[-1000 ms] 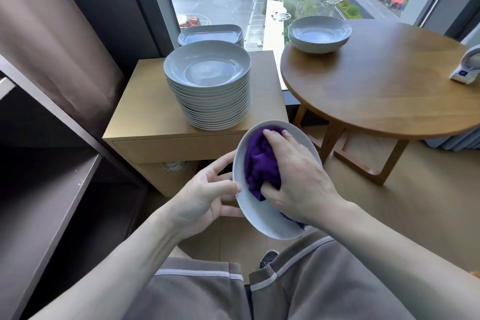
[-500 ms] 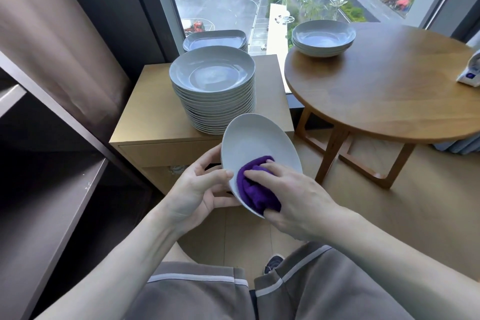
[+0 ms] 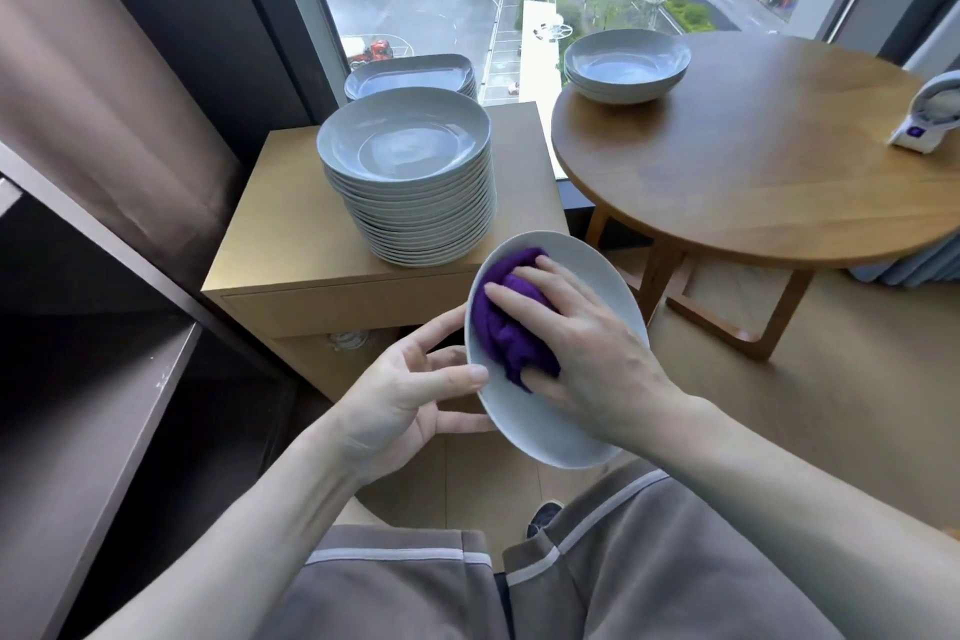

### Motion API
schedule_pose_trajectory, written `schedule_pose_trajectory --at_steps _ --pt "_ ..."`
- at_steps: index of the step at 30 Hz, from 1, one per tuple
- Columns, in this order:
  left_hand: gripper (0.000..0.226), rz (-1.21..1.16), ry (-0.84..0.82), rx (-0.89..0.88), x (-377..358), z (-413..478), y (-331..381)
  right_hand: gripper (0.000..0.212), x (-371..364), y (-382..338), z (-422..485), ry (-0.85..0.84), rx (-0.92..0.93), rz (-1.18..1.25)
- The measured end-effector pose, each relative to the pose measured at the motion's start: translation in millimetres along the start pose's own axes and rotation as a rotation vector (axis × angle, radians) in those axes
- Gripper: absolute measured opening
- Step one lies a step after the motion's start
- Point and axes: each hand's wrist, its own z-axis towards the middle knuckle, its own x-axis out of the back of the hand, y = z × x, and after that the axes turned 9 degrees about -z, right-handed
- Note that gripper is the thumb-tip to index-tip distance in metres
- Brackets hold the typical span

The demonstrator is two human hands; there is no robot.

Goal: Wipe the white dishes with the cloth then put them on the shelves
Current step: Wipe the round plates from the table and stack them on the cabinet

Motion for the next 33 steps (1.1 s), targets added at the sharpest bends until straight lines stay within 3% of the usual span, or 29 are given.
schedule_pose_trajectory --at_steps 10,17,21,26,33 --pt "0.067 0.052 0.118 -0.091 6 2 5 0.074 -1 24 -2 -0.247 -0.257 -0.177" --pt "0.067 0.019 0.163 -0.126 11 3 10 0.077 -12 -10 -12 -0.279 0.03 -0.152" --pt "0.066 0.002 0.113 -0.098 11 2 9 0.078 -5 -11 -10 -0.215 0.099 -0.063" --pt "0.06 0.016 0.027 -0.03 4 2 5 0.062 3 -15 -6 -0.013 0.132 0.021" --pt "0.07 0.069 0.053 -0.049 -4 0 -4 0.083 2 -5 0 0.03 -0.097 0.03"
